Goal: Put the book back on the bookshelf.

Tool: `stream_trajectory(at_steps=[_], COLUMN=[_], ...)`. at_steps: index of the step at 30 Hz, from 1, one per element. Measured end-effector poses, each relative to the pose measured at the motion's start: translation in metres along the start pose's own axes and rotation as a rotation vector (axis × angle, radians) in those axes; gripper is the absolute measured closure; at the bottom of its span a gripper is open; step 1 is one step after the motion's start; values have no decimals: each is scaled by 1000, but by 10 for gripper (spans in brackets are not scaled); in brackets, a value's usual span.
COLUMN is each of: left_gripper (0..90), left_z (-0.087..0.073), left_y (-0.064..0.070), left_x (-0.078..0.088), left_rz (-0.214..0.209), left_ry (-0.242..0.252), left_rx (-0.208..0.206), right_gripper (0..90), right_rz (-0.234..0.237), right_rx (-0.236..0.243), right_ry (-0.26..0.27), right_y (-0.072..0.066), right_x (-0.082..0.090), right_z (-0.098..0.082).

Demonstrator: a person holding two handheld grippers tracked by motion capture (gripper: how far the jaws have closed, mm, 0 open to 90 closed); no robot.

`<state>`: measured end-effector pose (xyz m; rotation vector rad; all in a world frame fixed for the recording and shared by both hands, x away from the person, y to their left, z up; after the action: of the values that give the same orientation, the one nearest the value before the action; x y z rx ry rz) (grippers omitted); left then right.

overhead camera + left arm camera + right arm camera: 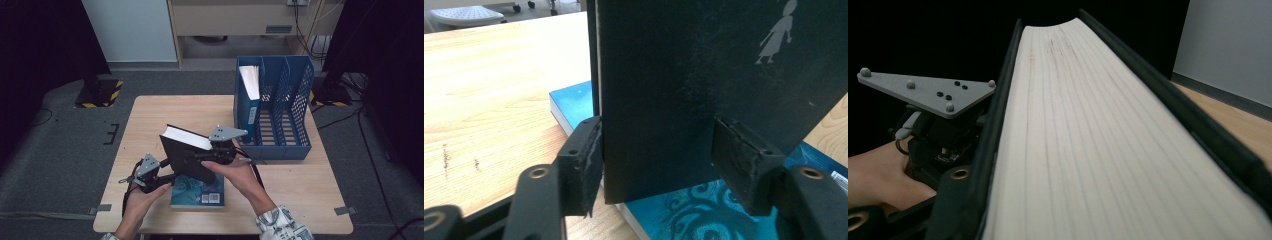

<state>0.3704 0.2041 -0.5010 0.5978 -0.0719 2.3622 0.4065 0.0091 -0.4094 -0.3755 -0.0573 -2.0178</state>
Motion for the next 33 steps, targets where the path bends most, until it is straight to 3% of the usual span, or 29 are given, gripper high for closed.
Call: stream_trajectory(at_steps=[6,10,15,20,24,33], left_gripper=[284,258,202,141,114,106], left_z=[-1,-4,-11,-20,-25,-33], left_y=[-11,-27,-53,-71,-79,-83], left_x=[8,17,26,30,27,13], left_rz=[22,72,161,189,208,223], left_ry=[9,13,-23,-51,-86,-184], left_rx=[35,59,66,97,98,43], right_gripper=[498,507,517,524,528,532], right_rz=[-15,-27,-45,-58,-76,-122], right_rx=[-21,-36,-61,-92,-114,-126], right_ry=[17,21,23,36,38,42], right_y=[3,4,5,8,12,20], right_x=[3,2,2,1,1,5], right_z=[0,1,2,4,8,18])
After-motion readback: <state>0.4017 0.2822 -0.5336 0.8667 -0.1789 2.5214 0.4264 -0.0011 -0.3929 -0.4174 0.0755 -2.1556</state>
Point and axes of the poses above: each handheld gripper's, and its own axes: x roughly backward along the jaws, z roughly out of its top, y roughly to its right, the point moved 4 cm from there along -x, roughly forward along the jaws, and after that the axes turned 2 degrees about -z, right-handed, at the moved point
